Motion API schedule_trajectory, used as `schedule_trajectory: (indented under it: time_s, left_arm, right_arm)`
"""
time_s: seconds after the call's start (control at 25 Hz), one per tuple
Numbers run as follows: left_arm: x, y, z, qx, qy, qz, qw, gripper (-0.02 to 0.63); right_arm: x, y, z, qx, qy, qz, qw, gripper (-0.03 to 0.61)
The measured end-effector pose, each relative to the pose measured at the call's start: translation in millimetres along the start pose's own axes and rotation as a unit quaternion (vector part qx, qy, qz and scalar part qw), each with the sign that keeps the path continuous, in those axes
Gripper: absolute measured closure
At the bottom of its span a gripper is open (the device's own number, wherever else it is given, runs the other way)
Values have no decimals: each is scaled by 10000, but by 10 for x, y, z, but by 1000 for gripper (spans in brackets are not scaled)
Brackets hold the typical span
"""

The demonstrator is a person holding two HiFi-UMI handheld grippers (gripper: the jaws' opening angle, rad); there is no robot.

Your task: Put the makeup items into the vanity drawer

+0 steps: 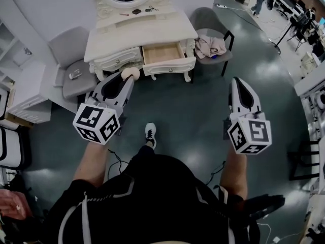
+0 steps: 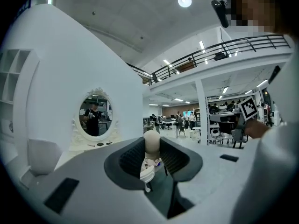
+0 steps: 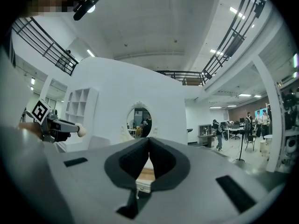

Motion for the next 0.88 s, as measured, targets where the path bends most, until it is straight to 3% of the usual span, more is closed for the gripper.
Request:
schedule_trajectory:
  time_s: [0.28, 0.48, 0.88]
  left_arm:
    - [578, -26, -527, -113, -185, 110, 9997, 512]
    - [1024, -2, -921, -214, -328, 197, 9990, 512]
    - [1749, -9, -1737, -400, -489, 79, 9980, 512]
  right_arm:
    - [694, 72, 1, -235, -148, -115, 9995, 573]
    - [1312, 90, -30, -470, -28, -119, 9988, 572]
    - [2489, -9, -121, -401, -55, -597, 9974, 573]
Point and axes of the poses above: the fingertips, and each gripper's own axes: x forward along the fingers, z to its right, y out of its top, the point moved 5 cm from there along -x, backward along the fingers, and after that the axes turned 3 degrees about -z, right-handed, at the moved point
